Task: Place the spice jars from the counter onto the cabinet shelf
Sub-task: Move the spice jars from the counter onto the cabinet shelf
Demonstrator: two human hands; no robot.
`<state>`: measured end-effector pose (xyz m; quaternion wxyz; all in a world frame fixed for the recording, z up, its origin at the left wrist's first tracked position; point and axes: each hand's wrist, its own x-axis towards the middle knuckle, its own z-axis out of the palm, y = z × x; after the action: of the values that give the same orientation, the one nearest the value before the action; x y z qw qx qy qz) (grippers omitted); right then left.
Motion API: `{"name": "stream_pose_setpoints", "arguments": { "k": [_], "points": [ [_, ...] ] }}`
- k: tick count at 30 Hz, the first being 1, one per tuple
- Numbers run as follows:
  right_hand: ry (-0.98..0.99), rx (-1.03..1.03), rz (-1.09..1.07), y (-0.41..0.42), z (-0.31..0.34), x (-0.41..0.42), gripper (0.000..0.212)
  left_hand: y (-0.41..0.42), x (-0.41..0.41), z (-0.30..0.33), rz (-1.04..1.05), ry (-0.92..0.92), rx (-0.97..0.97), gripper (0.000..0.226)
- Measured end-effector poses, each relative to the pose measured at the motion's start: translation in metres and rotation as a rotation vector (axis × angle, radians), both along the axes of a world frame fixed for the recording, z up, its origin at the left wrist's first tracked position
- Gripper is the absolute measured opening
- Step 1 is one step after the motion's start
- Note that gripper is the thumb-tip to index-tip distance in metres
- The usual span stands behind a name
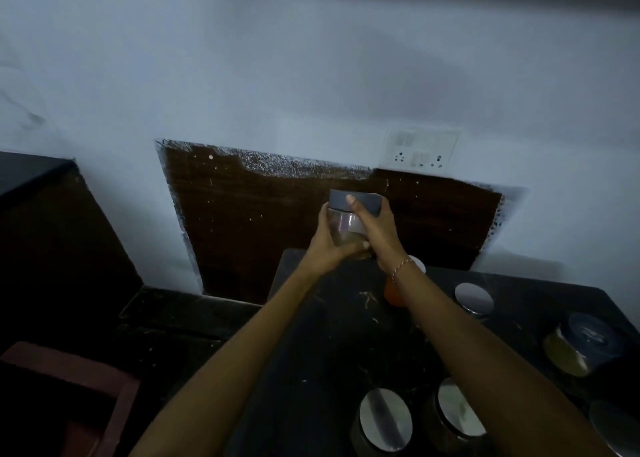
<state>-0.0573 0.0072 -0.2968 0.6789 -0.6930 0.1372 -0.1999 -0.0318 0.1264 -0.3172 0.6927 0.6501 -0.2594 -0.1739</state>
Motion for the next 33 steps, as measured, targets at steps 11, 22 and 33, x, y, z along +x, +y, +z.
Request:
{"name": "stream_pose_setpoints", "arguments": {
  "k": [11,22,33],
  "points": [
    [-0.065,0.309,0.363,-0.005,0.041,-0.031,0.051,-0.002,0.004,0.050,-0.082,0.267,-0.270,0.090],
    [-0.169,-0.111,0.035,0.013,0.064,-0.043,0.043,-0.018,-0.028,0.063,0.150,0.162,-0.300,0.042],
    [-0.059,-0.146,0.337,-0.023,0.091,-0.063,0.037,-0.010,-0.028,0.088,0.032,0.197,-0.349,0.035]
  ]
}}
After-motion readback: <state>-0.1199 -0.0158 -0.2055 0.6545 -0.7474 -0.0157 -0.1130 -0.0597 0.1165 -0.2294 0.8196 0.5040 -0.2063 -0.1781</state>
